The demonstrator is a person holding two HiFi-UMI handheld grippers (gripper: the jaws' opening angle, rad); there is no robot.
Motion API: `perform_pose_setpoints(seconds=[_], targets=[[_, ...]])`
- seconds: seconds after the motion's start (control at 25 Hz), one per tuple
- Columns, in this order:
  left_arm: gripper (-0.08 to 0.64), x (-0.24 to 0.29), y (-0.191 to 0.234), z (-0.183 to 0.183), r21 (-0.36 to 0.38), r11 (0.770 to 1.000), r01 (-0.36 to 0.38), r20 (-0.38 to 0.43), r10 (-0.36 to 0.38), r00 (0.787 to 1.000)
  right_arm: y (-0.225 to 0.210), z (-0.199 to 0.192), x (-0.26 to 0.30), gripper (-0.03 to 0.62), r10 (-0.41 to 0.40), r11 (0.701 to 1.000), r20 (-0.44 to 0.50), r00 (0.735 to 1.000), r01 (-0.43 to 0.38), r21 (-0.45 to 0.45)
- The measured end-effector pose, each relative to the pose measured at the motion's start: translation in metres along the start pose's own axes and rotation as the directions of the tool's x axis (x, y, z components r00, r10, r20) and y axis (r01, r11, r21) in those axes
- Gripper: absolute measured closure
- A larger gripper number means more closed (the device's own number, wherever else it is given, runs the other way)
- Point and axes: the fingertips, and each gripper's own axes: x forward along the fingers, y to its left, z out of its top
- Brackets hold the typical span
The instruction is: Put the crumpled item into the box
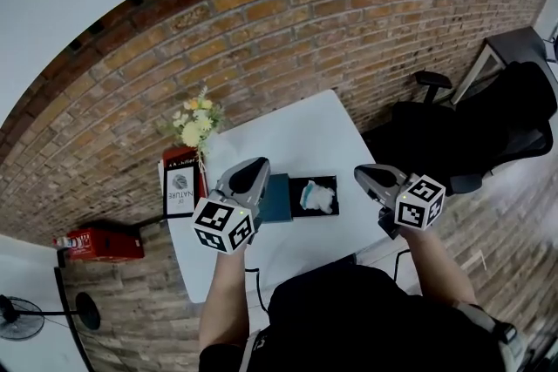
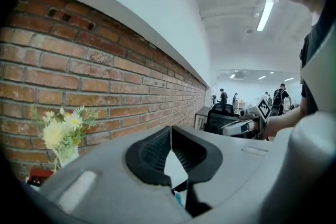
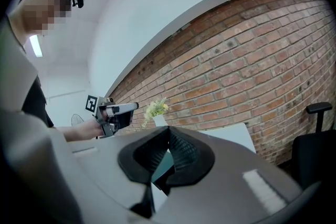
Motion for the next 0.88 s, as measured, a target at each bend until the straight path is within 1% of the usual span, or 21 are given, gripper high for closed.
perform_pose_setpoints(seconds=[0.04,0.12,0.24,0.32,0.36,0.48,0.6,0.68,0.76,0.88], targets=[[0.551,-0.003,-0.001,0.004,0.008,1.000,-0.001,0.012,0.001,1.000,0.004,0.003,0.000,0.592,0.005,1.000,0.009,1.000,-0.005,-0.004],[0.551,-0.009,-0.001,0.009,-0.005,1.000,0.000,0.033,0.000,0.999,0.013,0.008,0.001,0.592,0.020,1.000,0.027,0.999,-0.020,-0.021],[0.551,-0.015,0.000,0.014,-0.076,0.997,0.004,0.067,0.001,0.998,0.028,0.016,0.002,0.592,0.044,0.996,0.041,0.998,-0.041,-0.080],[0.551,-0.020,0.003,0.019,-0.128,0.992,0.008,0.103,0.005,0.995,0.037,0.022,0.002,0.594,0.057,0.991,0.047,0.997,-0.051,-0.121],[0.551,-0.023,0.003,0.022,-0.141,0.990,0.006,0.123,0.011,0.992,0.041,0.026,0.002,0.594,0.064,0.989,0.054,0.996,-0.056,-0.136],[0.551,-0.031,0.004,0.033,-0.129,0.991,-0.019,0.179,0.042,0.983,0.049,0.038,-0.001,0.594,0.086,0.985,0.090,0.992,-0.071,-0.157],[0.551,-0.034,0.001,0.042,-0.106,0.994,-0.034,0.208,0.055,0.977,0.050,0.042,-0.001,0.594,0.090,0.985,0.109,0.990,-0.073,-0.158],[0.551,-0.033,-0.002,0.046,-0.102,0.994,-0.025,0.218,0.047,0.975,0.050,0.041,0.000,0.594,0.090,0.984,0.105,0.990,-0.072,-0.163],[0.552,-0.030,-0.006,0.048,-0.097,0.995,0.000,0.219,0.022,0.975,0.049,0.040,0.002,0.594,0.092,0.983,0.102,0.991,-0.075,-0.167],[0.552,-0.021,-0.012,0.040,-0.090,0.995,0.040,0.190,-0.022,0.981,0.047,0.041,0.002,0.594,0.096,0.983,0.104,0.990,-0.078,-0.166]])
